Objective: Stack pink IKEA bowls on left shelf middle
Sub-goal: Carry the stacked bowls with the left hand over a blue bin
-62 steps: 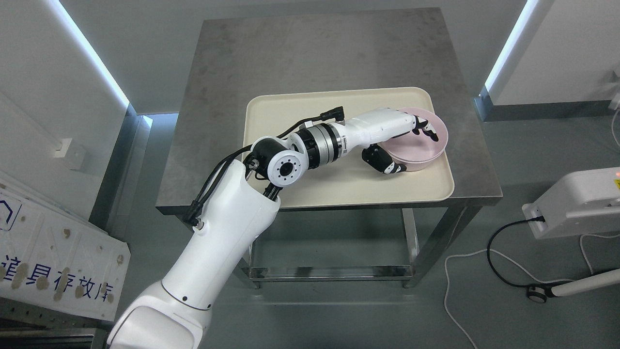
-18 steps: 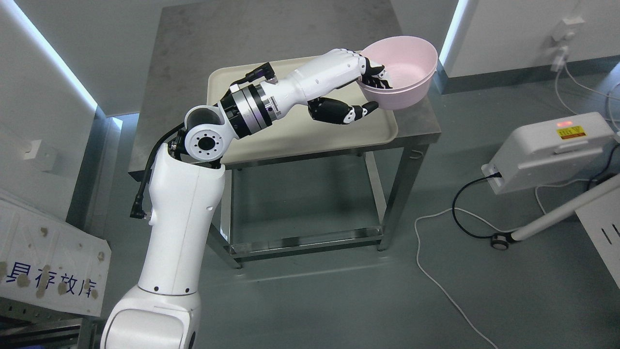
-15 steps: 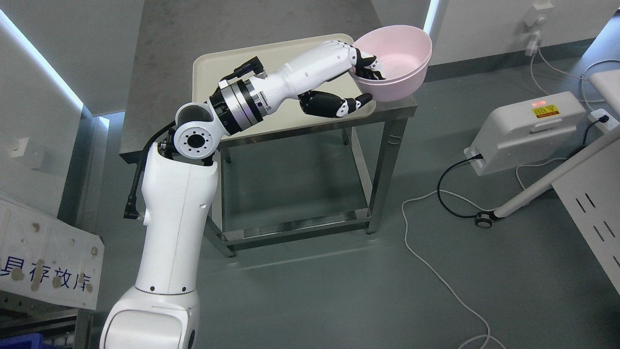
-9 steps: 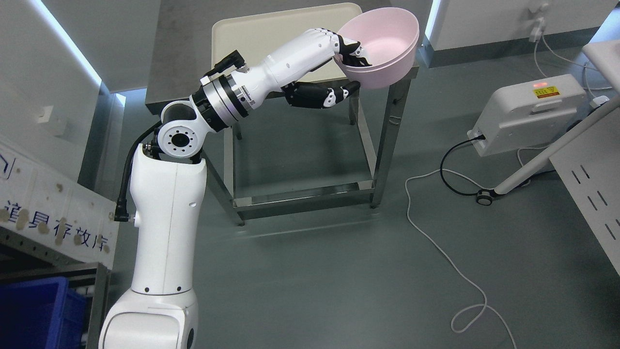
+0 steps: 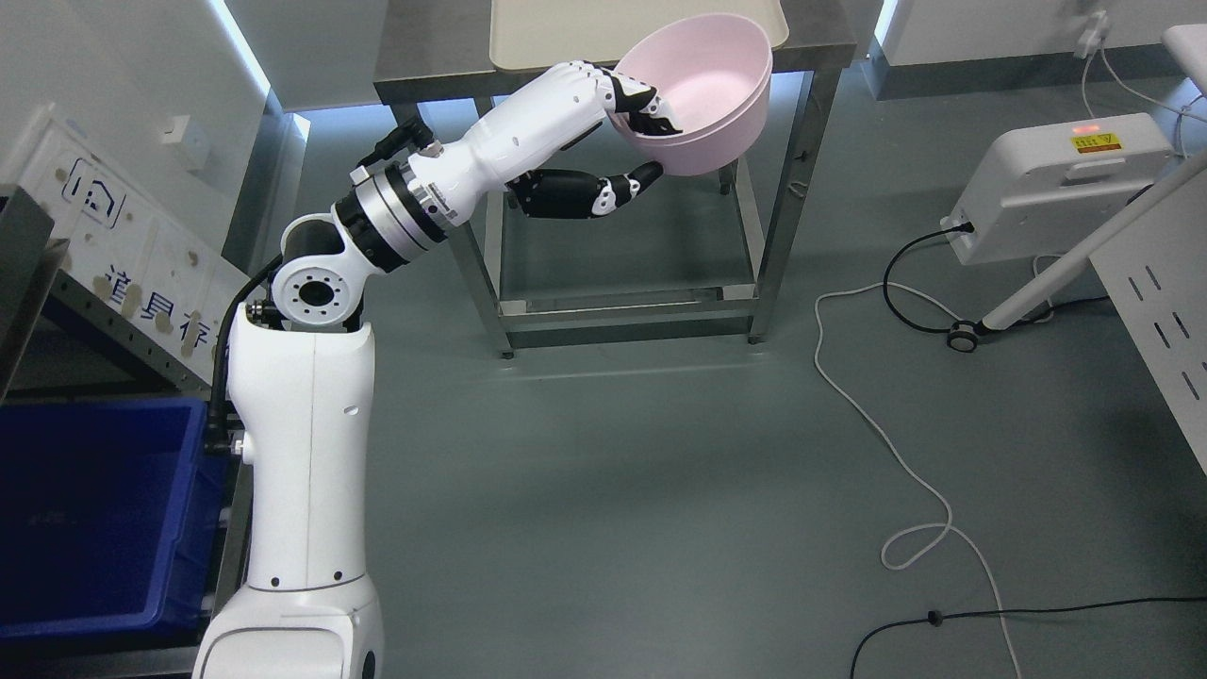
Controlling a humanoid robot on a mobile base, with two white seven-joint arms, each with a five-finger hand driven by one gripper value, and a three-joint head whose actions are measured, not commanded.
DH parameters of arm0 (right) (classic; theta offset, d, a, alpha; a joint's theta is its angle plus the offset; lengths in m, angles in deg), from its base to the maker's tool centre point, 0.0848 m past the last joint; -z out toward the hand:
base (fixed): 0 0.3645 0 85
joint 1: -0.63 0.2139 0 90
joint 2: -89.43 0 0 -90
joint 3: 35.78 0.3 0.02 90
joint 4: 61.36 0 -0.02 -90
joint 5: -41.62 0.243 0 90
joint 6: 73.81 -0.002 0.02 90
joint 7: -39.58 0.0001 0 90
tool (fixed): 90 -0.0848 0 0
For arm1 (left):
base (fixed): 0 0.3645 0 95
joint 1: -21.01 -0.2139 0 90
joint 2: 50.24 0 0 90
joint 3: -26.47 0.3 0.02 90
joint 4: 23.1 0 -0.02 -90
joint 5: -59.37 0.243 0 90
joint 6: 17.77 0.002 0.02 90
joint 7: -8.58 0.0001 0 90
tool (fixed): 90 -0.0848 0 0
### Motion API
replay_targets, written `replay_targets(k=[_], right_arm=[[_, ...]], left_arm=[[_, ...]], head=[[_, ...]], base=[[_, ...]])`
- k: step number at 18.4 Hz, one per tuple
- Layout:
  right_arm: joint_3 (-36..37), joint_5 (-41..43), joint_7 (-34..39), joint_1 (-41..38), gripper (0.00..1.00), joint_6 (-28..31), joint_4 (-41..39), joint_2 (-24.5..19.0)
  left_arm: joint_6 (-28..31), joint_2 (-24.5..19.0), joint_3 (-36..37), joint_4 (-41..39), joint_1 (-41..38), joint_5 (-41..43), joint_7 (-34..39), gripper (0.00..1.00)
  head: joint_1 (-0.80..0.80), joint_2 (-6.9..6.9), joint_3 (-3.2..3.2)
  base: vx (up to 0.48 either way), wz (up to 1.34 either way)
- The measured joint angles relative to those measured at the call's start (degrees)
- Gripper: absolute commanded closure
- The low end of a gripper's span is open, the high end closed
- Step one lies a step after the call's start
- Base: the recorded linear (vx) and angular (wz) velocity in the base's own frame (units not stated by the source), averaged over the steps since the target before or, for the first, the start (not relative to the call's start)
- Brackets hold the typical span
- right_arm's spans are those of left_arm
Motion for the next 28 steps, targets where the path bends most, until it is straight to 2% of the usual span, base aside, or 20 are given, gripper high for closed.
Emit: replay_targets(k=[7,15,20,28], right_arm=[[0.00,0.00,0.00,-0.01,0.00,0.00,0.00,0.00],[0.00,0.00,0.00,-0.02,0.00,0.00,0.00,0.00],[0.00,0.00,-0.01,-0.01,0.00,0.00,0.00,0.00],[0.00,0.00,-0.01,0.02,0.00,0.00,0.00,0.00]], left_arm=[[-4.14,0.00,-3.26,-2.11,-6.17,-1.09,-0.09,0.98],[-4.28,0.00,-4.98,-4.98,-6.11,-1.33,-0.03,0.98],[-1.84,0.00,-5.56,-6.04,-3.19,-1.35,-0.02,0.97],[6.43,0.00,-4.32,-6.84,6.56,-0.91,0.02,0.97]], head=[[0.00,0.00,0.00],[0.00,0.00,0.00],[0.00,0.00,0.00],[0.00,-0.02,0.00]], base=[[-0.356,0.30],[-0.342,0.79],[-0.215,1.33],[-0.040,1.24]])
